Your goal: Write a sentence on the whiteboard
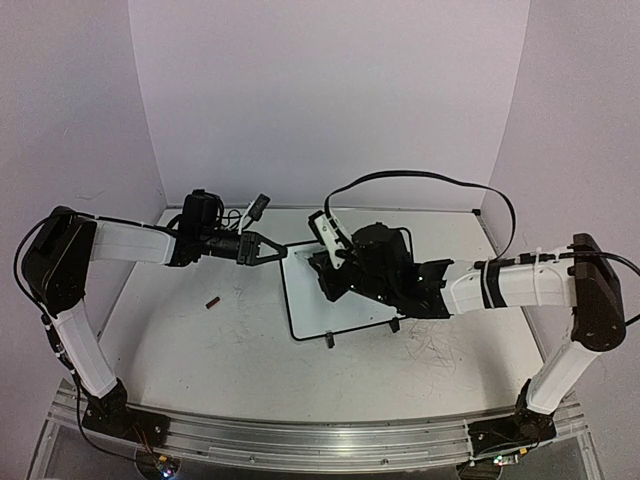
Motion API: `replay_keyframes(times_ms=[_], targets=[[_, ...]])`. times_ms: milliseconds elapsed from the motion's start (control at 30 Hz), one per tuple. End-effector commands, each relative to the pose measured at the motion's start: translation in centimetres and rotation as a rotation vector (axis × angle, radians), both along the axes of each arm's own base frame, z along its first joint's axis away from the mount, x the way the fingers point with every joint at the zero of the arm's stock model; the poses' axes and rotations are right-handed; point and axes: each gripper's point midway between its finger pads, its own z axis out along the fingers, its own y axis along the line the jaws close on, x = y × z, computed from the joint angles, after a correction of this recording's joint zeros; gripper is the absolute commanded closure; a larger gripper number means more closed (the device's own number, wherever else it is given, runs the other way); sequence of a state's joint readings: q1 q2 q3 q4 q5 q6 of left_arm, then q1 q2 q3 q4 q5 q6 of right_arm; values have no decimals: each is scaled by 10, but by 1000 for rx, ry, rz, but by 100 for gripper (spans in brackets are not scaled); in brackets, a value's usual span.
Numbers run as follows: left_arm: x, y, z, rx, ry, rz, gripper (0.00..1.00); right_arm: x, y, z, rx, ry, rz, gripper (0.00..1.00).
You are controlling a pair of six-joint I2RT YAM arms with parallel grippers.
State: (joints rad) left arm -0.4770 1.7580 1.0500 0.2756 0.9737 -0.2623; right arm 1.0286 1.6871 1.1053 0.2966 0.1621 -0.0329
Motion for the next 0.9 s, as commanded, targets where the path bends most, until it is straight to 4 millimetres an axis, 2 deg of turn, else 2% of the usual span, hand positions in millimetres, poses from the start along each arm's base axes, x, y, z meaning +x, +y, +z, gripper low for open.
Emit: replay_keyframes(times_ms=[0, 867], targets=[[5, -1, 4, 1, -11, 24, 100, 5, 5, 14, 48, -24, -25, 100], [3, -3, 5, -2, -13, 16, 100, 13, 9, 6, 38, -20, -56, 100]])
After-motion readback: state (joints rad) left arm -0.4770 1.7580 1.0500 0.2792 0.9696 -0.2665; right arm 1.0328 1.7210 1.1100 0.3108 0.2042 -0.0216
